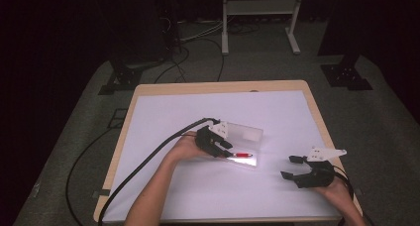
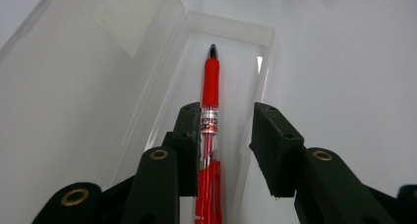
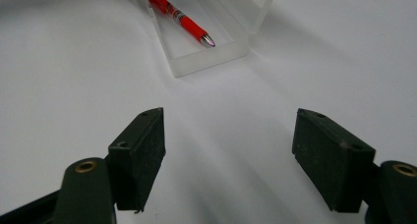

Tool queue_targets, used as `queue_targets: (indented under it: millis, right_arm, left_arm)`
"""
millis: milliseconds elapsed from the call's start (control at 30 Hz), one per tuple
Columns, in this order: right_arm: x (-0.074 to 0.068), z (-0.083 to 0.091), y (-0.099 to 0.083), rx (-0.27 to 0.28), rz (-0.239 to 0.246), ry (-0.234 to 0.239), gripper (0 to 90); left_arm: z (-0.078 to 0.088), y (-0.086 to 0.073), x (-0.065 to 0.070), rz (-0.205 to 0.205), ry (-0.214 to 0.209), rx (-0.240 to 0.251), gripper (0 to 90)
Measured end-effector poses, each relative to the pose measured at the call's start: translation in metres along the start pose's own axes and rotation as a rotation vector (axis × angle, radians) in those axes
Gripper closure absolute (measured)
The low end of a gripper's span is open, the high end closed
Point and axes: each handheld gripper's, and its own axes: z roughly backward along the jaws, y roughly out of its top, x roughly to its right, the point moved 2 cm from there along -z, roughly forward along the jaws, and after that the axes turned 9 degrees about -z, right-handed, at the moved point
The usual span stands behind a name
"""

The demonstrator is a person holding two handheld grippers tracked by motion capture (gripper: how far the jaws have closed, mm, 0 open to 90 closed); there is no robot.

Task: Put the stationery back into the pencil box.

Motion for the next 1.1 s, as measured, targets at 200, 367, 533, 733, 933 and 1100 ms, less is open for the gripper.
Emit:
queue_targets:
  millis: [200, 367, 533, 733, 933, 1100]
  right_arm:
    - [0.000, 0.001, 0.000, -0.002, -0.003, -0.002, 27.3]
    - [0.000, 0.000, 0.000, -0.002, 0.000, -0.002, 27.3]
    - [0.000, 0.000, 0.000, -0.001, -0.001, -0.003, 27.3]
    - [0.000, 0.000, 0.000, -0.003, 0.002, -0.005, 27.3]
    - [0.000, 0.000, 0.000, -0.004, -0.003, -0.003, 27.2]
    - [0.000, 0.000, -0.001, -0.004, -0.005, -0.003, 27.2]
  left_arm:
    - [0.006, -0.004, 0.003, 0.010, 0.016, 0.009, 61.4]
    - [0.012, -0.008, 0.007, 0.020, 0.034, 0.024, 58.2]
    - [0.016, -0.011, 0.009, 0.036, 0.045, 0.034, 56.6]
    - [0.019, -0.010, 0.013, 0.030, 0.051, 0.031, 54.6]
    - [0.023, -0.011, 0.016, 0.033, 0.064, 0.042, 51.7]
    - [0.026, -0.014, 0.018, 0.046, 0.081, 0.044, 50.2]
